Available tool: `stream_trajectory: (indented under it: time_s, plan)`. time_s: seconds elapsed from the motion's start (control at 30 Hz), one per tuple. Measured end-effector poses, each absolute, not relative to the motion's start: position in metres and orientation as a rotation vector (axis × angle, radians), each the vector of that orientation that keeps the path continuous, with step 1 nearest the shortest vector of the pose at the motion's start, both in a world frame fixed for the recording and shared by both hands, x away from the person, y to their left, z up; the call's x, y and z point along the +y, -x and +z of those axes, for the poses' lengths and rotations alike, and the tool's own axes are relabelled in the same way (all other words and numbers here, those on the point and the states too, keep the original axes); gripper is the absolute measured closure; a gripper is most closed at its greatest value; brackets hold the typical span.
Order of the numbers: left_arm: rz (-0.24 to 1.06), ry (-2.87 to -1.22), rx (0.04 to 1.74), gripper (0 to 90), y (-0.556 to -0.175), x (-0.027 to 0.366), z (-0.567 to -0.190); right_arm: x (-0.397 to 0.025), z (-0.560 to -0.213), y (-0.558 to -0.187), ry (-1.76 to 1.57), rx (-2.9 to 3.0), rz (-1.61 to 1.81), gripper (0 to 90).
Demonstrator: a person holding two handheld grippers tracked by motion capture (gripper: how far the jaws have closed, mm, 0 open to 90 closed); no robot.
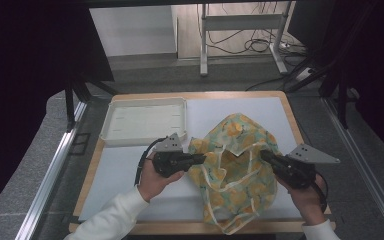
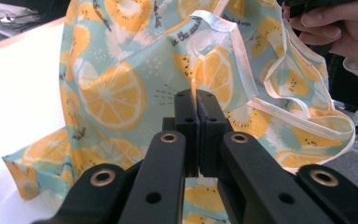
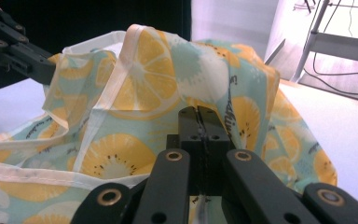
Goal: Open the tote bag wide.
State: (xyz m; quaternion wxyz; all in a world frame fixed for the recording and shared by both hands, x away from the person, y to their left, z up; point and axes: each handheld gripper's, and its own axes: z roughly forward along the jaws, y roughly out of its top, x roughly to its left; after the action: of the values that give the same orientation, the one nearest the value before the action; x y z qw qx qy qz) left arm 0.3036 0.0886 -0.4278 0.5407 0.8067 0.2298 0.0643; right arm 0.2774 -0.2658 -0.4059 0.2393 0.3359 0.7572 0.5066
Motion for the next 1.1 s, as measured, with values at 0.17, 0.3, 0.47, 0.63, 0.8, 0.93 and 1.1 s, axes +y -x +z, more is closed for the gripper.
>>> stream_trajectory:
  time_s: [0.17, 0.3, 0.47, 0.63, 0.8, 0.93, 1.1]
  plan:
    - [0.191, -1.903, 0.554, 88.9, -0.307, 0.089, -0.421, -0.264, -0.399, -0.284, -0.907, 2.058, 1.388, 89.3]
    - [0.195, -1.904, 0.56, 88.9, -0.311, 0.088, -0.419, -0.263, -0.395, -0.289, -0.907, 2.048, 1.381, 89.3]
    - [0.201, -1.905, 0.578, 88.8, -0.319, 0.089, -0.419, -0.265, -0.393, -0.298, -0.926, 2.038, 1.386, 89.3]
    - [0.21, -1.902, 0.594, 88.8, -0.326, 0.09, -0.417, -0.265, -0.39, -0.308, -0.939, 2.039, 1.386, 89.3]
    - [0.222, -1.889, 0.607, 88.8, -0.331, 0.093, -0.413, -0.263, -0.386, -0.32, -0.945, 2.037, 1.38, 89.3]
    - [0.233, -1.886, 0.622, 88.8, -0.335, 0.096, -0.412, -0.261, -0.385, -0.329, -0.961, 2.039, 1.374, 89.3]
    - [0.238, -1.892, 0.63, 88.8, -0.338, 0.1, -0.411, -0.26, -0.383, -0.334, -0.965, 2.037, 1.37, 89.3]
